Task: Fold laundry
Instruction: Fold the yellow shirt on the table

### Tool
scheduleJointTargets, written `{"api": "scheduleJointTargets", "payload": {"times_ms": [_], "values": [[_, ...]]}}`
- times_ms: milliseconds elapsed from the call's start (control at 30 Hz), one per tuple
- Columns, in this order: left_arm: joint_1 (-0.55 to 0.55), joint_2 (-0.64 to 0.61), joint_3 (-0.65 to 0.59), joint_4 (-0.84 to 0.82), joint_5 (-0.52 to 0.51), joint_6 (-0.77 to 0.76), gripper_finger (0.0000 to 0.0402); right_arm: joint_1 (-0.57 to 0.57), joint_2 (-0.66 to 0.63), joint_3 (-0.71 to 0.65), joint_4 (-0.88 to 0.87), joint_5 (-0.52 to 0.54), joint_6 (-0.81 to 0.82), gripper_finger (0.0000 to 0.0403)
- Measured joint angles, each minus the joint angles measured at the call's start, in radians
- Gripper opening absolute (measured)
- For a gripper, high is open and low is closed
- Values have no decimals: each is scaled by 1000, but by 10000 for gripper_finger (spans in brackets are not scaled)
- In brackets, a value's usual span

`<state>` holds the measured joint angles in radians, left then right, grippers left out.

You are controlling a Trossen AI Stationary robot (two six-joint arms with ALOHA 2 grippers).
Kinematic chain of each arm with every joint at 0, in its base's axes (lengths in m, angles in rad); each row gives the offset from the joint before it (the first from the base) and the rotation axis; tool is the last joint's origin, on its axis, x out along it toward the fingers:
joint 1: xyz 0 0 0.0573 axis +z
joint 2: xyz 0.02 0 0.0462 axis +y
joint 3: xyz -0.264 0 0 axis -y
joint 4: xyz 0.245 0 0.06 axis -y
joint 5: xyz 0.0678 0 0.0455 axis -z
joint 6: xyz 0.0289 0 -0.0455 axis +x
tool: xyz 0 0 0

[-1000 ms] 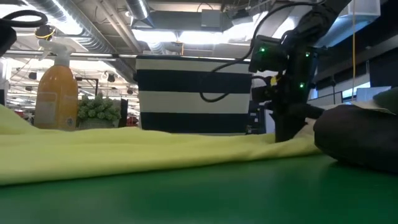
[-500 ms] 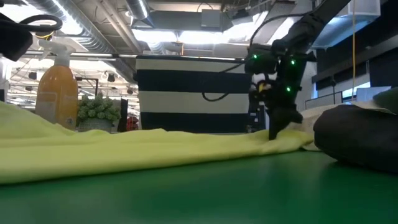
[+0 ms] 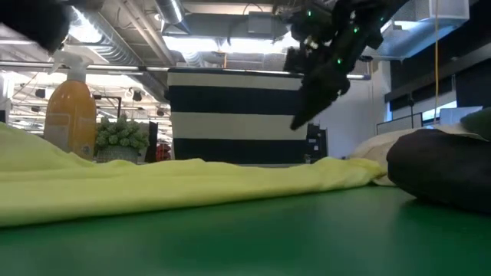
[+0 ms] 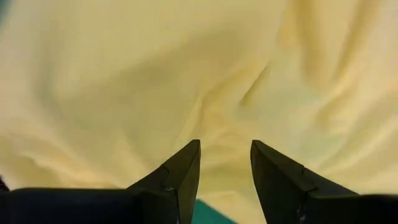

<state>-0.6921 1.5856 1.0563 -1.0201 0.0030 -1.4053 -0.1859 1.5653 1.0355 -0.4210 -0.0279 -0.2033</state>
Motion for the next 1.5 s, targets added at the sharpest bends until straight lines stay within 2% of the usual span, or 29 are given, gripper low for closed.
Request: {"api": "scheduleJointTargets", "payload": {"times_ms": [200,300,400,567,800,1033,1233,1500], "values": [[0,0,136,-160,-201,53,136,167,14,1,81,-27,21,10],[0,0,158,-242,-304,56,136,245,24,0,86,-29,24,10],[4,0,151,-304,-331,56,136,306,30,-7,81,-28,62,10],[29,-1,87,-294,-330,75,136,362,39,-60,117,-22,114,10],[81,0,-50,-271,-258,153,112,341,40,-180,195,-8,168,10],[152,0,-185,-230,-56,124,92,235,40,-242,210,72,186,10],[185,0,-243,-19,81,116,89,113,40,-254,207,110,199,10],[162,-2,-230,285,94,99,89,-27,40,-254,207,108,172,10]]}}
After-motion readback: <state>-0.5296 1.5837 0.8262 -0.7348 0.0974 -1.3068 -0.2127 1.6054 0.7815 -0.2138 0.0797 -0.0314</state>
